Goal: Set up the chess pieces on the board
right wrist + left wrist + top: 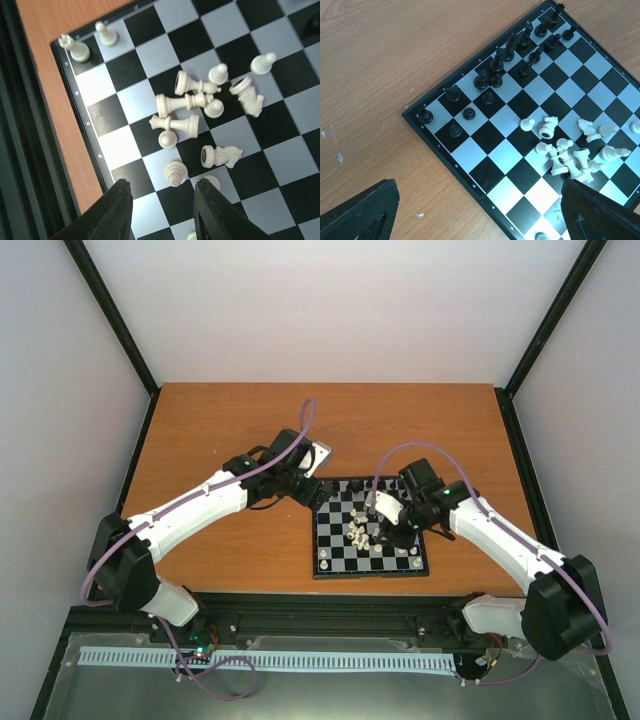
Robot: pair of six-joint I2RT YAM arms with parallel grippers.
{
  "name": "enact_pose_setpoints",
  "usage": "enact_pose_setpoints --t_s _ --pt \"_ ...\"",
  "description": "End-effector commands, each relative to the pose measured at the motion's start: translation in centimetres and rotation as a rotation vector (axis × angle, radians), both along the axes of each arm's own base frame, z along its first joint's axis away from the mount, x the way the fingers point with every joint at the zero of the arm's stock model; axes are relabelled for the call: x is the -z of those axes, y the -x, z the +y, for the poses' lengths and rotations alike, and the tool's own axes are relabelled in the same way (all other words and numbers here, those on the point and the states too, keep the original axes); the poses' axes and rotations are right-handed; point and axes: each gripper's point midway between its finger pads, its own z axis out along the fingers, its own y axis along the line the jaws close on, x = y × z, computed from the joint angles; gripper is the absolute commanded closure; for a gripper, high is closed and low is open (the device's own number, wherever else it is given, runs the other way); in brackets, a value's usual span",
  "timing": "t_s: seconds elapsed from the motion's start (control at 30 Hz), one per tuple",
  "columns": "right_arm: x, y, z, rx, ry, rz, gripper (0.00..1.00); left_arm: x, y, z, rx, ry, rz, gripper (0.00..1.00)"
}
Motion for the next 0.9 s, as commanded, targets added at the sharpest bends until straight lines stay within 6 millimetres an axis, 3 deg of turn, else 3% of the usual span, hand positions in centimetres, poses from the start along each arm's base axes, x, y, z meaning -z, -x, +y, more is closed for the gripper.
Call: enact_pose_setpoints --t_s 0.0,0.17,0.53,0.87 --pt "1.7 -0.4 -0.2 -0.023 0.091 -0.039 0.66 -2.2 -0.6 0.3 -0.02 0.019 -0.035 0.09" --pt "3.0 0.2 0.1 -0.057 0.13 -0.015 0.65 -2.3 -0.7 0.5 -0.027 0.026 -0.03 0.08" --pt "5.2 -0.2 -0.1 -0.049 0.236 -0.012 0.66 -2.4 -0.7 0.6 -0.031 0.026 -0.03 0.08" --pt "5.9 0.3 0.1 -0.069 0.246 0.029 0.88 -2.3 -0.7 0.5 -0.029 0.029 -0.027 0.08"
